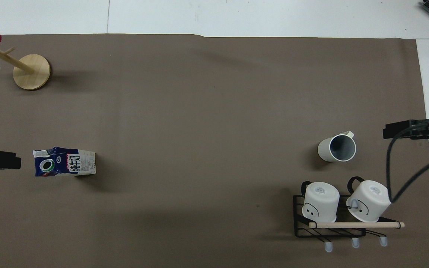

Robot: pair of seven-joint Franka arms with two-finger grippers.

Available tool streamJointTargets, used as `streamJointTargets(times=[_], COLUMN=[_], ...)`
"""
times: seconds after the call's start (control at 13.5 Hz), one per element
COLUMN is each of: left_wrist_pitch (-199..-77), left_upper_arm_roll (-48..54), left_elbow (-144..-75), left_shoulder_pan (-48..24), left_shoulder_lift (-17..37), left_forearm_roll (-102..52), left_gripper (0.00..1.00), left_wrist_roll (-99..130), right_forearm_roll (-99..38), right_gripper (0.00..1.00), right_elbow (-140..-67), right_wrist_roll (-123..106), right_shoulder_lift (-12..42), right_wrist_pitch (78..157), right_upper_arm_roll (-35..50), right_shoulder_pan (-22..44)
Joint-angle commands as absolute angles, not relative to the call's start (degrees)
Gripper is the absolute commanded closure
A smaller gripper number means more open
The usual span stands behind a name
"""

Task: Place cup and milk on table
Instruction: 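Reach the right gripper to the loose white mug and grasp it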

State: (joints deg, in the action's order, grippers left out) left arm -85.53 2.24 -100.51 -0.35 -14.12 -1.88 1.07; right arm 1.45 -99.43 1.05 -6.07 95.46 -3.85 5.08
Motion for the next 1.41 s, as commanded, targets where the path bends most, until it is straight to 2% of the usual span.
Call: streamJointTargets(times=[0.0, 0.37, 0.59, 0.81, 0.89, 1.04, 1.33], left_wrist_pitch=[-84.20, -84.11, -84.20, -84.72, -84.99, -86.30, -95.42], left_upper_arm_roll=[2.46, 2.37, 2.29, 2.29, 2.29, 2.29, 2.20], left_elbow=[-99.40, -99.40, -99.58, -100.63, -100.98, -103.26, -113.44], left_shoulder_pan=[0.09, 0.09, 0.17, 0.26, 0.35, 0.26, 0.35], left_shoulder_lift=[-13.89, -13.89, -13.89, -14.41, -14.41, -14.85, -18.36], left_forearm_roll=[-1.23, -1.23, -1.23, -1.14, -1.14, -1.14, -1.05], left_gripper=[0.00, 0.00, 0.00, 0.00, 0.00, 0.00, 0.00], left_wrist_roll=[1.49, 1.41, 1.06, 0.97, 0.88, 0.88, 0.70], right_forearm_roll=[0.97, 1.06, 1.05, 1.05, 1.05, 1.05, 1.05], right_gripper=[0.00, 0.00, 0.00, 0.00, 0.00, 0.00, 0.00], right_elbow=[-104.75, -112.13, -118.98, -122.68, -124.70, -128.31, -130.07], right_wrist_roll=[1.76, 1.84, 2.11, 1.76, 1.67, 1.67, 1.32], right_shoulder_lift=[-5.19, -0.89, -0.53, -0.27, 0.08, 0.17, 1.49], right_wrist_pitch=[101.14, 111.86, 120.74, 123.83, 126.97, 132.34, 134.90], right_upper_arm_roll=[-3.69, -3.69, -3.69, -3.69, -3.69, -3.69, -3.69], right_shoulder_pan=[5.80, 6.33, 8.09, 8.09, 7.91, 8.00, 7.47])
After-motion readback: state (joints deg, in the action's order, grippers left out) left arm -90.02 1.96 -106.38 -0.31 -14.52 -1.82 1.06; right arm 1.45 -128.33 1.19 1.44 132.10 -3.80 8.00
